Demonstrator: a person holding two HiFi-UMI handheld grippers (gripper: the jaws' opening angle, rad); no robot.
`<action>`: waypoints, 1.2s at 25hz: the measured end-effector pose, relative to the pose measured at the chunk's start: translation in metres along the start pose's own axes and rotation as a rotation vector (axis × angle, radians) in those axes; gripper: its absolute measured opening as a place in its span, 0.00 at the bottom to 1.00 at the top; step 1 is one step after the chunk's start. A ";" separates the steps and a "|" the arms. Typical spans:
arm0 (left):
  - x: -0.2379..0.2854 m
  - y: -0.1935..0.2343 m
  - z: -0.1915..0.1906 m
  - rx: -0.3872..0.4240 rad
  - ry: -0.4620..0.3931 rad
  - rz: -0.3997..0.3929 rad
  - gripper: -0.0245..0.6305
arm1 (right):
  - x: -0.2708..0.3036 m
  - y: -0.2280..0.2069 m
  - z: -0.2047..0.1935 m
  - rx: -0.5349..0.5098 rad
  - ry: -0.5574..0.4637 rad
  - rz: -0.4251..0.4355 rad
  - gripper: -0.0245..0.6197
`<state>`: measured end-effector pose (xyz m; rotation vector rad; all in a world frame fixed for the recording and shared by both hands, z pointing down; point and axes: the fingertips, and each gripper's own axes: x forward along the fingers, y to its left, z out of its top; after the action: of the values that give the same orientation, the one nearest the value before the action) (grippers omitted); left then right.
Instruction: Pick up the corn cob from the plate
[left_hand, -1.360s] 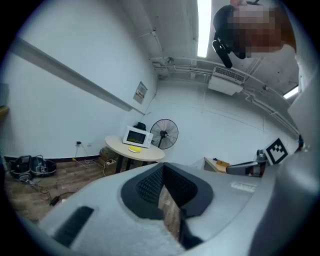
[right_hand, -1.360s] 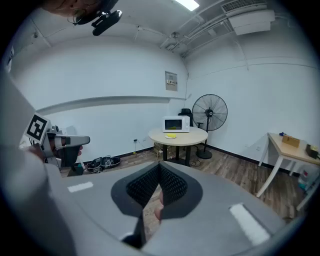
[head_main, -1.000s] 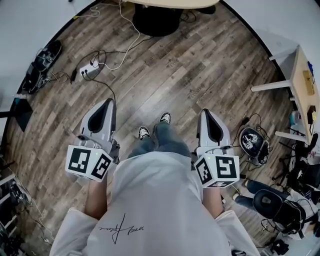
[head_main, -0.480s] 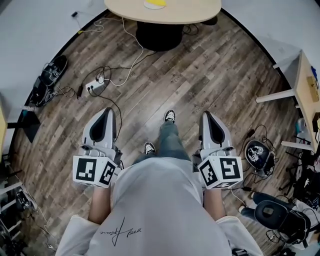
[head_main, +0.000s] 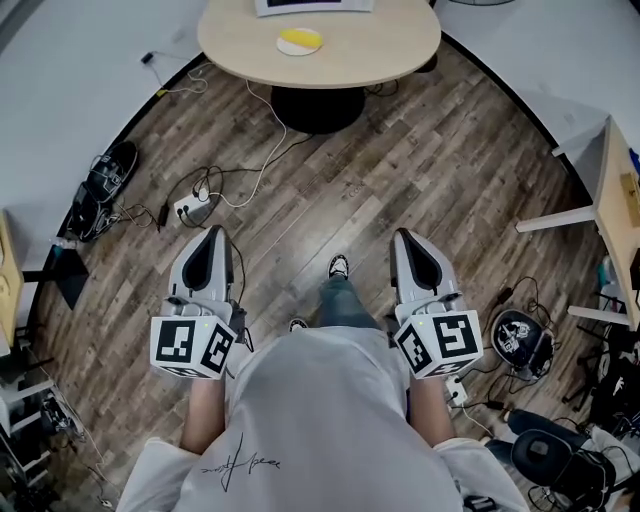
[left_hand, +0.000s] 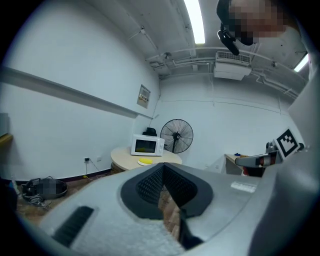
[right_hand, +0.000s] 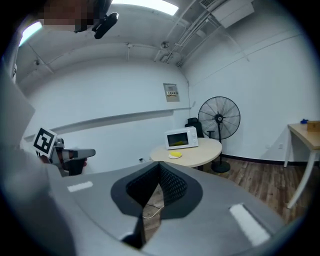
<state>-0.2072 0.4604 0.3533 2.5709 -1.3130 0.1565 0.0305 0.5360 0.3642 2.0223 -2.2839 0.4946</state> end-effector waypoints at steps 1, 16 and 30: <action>0.011 -0.002 0.003 0.000 0.002 -0.002 0.03 | 0.008 -0.005 0.003 0.003 0.002 0.014 0.06; 0.147 -0.045 0.021 0.019 0.039 -0.023 0.03 | 0.093 -0.110 0.033 0.010 0.036 0.052 0.06; 0.210 -0.059 0.015 0.018 0.072 -0.022 0.03 | 0.140 -0.158 0.033 0.039 0.097 0.069 0.06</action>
<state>-0.0362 0.3255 0.3724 2.5676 -1.2632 0.2553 0.1703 0.3785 0.3998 1.8970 -2.3100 0.6320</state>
